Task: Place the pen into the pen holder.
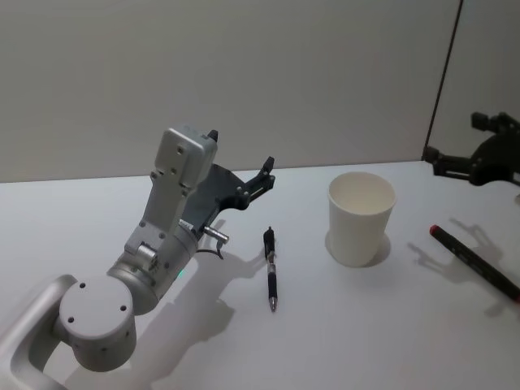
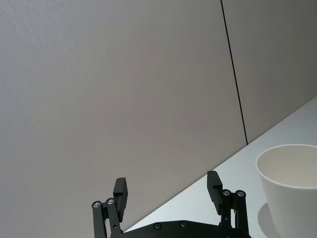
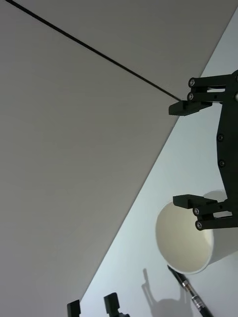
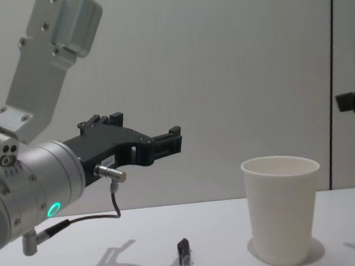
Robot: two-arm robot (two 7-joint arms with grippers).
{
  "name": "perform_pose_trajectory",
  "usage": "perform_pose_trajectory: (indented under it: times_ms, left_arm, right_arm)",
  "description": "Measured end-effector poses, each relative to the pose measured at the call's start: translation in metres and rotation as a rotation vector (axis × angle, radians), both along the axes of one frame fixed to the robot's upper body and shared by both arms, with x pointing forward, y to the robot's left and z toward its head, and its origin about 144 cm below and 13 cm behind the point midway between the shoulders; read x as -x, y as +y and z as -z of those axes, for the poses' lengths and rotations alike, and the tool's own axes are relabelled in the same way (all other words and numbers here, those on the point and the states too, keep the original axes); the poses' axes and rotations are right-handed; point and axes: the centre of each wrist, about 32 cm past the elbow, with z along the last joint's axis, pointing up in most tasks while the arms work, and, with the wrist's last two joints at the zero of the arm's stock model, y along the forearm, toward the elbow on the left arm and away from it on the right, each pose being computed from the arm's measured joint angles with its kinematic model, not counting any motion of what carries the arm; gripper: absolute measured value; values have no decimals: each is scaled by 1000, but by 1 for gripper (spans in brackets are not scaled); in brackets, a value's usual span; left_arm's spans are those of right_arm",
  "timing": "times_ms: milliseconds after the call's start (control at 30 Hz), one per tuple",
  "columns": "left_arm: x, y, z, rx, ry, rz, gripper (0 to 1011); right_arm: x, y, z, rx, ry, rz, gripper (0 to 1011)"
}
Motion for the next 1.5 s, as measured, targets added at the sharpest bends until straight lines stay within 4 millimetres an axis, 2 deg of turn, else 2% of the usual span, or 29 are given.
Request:
perform_pose_trajectory:
  times_ms: [200,500,967,1500]
  left_arm:
    - [0,0,0,0,0,0,1001]
    - [0,0,0,0,0,0,1001]
    - [0,0,0,0,0,0,1001]
    - [0,0,0,0,0,0,1001]
  right_arm:
    - [-5,-13,-11,32,50,-5,1001]
    - [-9,-22,-9,74,125,5,1001]
    - [-5,-27,15,102,202,33,1001]
    - [-4,-23,43,44,241,99,1001]
